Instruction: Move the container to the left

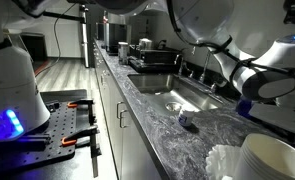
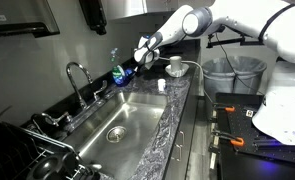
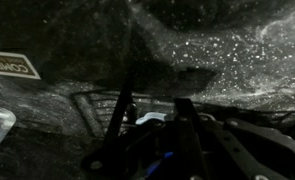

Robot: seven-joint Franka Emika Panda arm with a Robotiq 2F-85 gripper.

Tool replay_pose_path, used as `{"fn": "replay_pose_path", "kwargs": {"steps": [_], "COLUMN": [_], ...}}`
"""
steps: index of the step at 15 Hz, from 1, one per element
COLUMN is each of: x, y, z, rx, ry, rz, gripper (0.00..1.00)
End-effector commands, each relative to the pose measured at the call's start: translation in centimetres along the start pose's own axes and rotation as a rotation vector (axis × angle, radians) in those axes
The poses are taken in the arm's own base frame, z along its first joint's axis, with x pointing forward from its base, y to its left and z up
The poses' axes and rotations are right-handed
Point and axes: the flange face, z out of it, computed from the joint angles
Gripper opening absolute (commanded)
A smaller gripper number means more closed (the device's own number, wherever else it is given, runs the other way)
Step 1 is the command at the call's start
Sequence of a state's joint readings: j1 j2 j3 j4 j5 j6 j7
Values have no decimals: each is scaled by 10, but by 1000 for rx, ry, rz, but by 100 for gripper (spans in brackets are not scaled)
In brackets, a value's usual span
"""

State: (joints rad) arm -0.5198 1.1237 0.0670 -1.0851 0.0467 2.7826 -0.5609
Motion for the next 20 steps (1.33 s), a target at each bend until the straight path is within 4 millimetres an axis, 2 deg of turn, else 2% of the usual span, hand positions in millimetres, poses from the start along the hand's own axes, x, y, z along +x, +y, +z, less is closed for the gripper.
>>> {"fn": "replay_pose_path", "kwargs": {"steps": [1,4,10,14,20], "x": [8,5,-18,-30,-49], "y": [5,2,-2,-3,-15], "z": [-1,-3,-10,-31,-76], "rx": [-8,-5,23,33,54], "ry": [4,-2,-72,-86,-115], "rz": [-11,-16,-13,-6,-42], "gripper": [0,0,0,0,0]}}
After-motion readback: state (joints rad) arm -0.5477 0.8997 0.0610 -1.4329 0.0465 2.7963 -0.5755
